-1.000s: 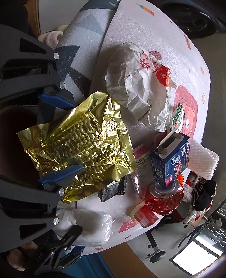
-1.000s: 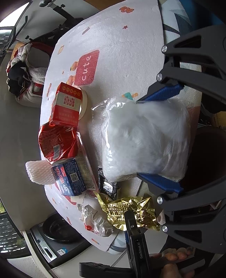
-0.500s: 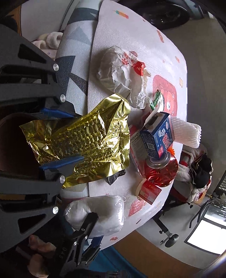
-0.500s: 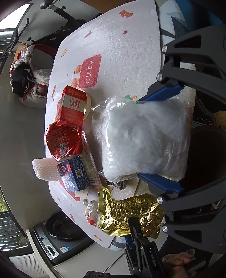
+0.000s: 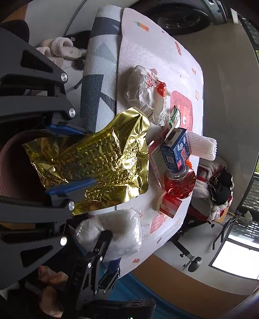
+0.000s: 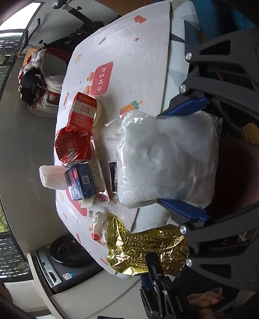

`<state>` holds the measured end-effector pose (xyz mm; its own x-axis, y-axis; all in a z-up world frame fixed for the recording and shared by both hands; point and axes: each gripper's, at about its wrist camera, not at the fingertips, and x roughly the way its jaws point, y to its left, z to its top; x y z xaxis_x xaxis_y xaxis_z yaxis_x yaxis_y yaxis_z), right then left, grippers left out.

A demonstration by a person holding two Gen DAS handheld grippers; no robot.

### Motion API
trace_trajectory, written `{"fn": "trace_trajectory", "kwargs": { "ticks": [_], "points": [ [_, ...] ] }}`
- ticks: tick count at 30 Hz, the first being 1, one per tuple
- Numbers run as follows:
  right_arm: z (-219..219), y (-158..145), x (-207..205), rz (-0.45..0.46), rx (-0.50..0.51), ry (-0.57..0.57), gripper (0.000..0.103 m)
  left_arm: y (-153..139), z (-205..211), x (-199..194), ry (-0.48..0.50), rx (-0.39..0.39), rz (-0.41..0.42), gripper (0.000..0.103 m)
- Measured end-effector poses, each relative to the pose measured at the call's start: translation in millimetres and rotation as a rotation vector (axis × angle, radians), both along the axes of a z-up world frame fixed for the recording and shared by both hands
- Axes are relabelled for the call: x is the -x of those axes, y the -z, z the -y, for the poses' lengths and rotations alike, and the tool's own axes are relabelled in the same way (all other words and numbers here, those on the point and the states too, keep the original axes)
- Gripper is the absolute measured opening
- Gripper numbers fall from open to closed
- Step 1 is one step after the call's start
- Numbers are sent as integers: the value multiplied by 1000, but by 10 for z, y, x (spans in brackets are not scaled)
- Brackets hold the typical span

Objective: Collect trash
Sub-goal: 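Carry the foil packet and fluff bag down toward the pink bin with both tools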

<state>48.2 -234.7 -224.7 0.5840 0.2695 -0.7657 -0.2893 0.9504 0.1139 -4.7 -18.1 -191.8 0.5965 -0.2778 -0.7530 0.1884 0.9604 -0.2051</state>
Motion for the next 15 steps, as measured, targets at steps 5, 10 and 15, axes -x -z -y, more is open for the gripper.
{"fn": "trace_trajectory", "kwargs": {
  "ticks": [5, 10, 15],
  "points": [
    [-61, 84, 206, -6, -3, -7, 75, 36, -86, 228, 46, -9, 47, 40],
    [-152, 240, 419, -28, -1, -29, 75, 106, -212, 432, 70, -12, 84, 40],
    [-254, 341, 582, -36, -2, -67, 75, 172, -241, 616, 78, -1, 110, 40]
  ]
}}
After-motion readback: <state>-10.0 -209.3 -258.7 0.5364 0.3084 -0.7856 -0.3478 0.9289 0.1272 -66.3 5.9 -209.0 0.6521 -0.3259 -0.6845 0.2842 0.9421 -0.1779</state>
